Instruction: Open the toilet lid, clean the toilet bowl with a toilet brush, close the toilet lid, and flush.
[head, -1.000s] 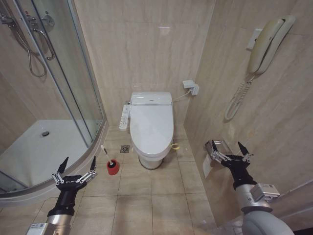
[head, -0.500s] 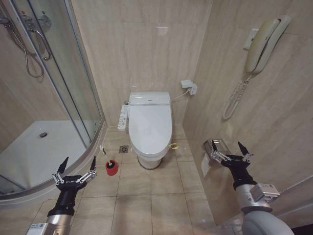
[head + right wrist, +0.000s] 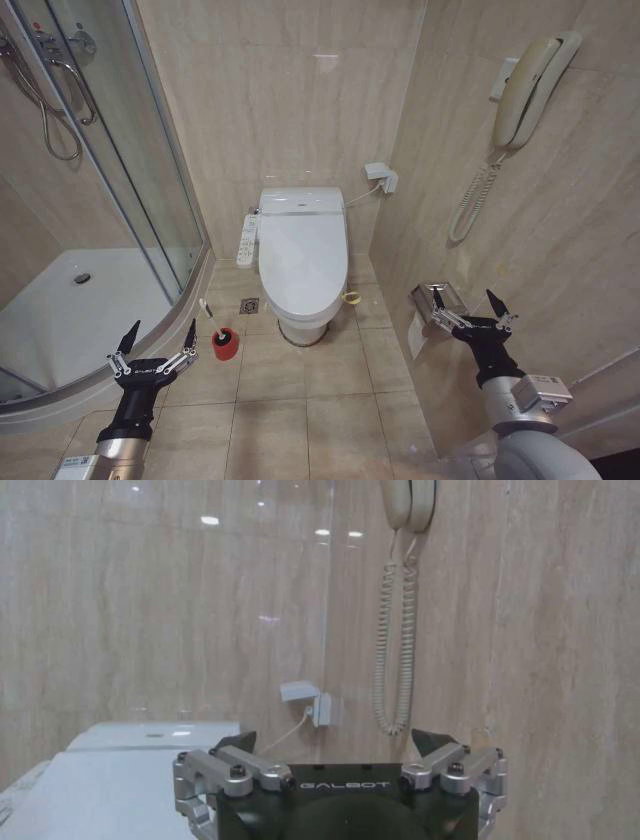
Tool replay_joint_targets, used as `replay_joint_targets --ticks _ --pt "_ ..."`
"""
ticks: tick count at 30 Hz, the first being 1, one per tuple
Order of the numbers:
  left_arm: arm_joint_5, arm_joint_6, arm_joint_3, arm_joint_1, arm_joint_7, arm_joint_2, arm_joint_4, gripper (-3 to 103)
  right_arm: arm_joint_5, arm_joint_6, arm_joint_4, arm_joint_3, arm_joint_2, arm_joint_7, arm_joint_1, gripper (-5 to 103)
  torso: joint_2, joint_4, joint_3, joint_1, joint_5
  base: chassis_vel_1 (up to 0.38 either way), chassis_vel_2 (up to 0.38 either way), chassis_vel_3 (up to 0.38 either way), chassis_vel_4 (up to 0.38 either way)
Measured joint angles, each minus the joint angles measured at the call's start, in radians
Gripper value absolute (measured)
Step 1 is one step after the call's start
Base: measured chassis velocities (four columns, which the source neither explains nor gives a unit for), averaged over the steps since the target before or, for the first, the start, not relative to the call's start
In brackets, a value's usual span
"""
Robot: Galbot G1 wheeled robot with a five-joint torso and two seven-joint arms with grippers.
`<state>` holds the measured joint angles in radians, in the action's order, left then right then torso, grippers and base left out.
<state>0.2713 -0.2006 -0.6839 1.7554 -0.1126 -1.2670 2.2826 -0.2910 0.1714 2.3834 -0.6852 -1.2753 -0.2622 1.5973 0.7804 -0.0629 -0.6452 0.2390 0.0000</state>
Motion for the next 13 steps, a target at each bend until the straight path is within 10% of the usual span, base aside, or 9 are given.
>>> replay_joint_targets --ticks 13 --pt "0.0 0.0 0.0 0.0 0.0 0.0 0.0 100 0.0 0.0 0.0 0.0 0.0 0.0 0.0 100 0.0 0.0 0.0 0.0 0.0 0.0 0.0 0.0 0.0"
